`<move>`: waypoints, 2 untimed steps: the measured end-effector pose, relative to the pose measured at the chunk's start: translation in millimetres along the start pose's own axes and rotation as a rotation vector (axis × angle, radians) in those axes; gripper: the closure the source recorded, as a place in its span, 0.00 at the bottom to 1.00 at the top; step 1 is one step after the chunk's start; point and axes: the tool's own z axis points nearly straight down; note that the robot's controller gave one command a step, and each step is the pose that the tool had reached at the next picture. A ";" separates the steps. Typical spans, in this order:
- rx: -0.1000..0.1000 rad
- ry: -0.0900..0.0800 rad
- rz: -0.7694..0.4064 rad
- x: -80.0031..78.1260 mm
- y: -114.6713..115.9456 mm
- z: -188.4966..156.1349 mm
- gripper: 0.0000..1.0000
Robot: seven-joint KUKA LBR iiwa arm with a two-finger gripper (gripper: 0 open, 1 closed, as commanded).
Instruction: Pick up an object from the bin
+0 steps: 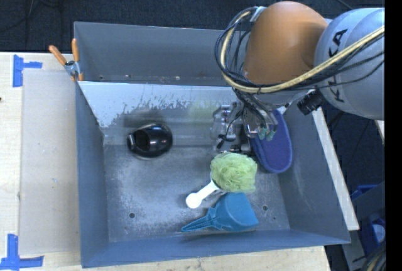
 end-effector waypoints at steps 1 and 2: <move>0.000 -0.003 -0.235 -22.5 -23.4 -18.7 0.00; -0.001 0.005 -0.231 37.5 -19.1 26.0 0.00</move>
Offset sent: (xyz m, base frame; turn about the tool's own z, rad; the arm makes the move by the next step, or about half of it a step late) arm 0.0213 -0.0236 0.0185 -0.2359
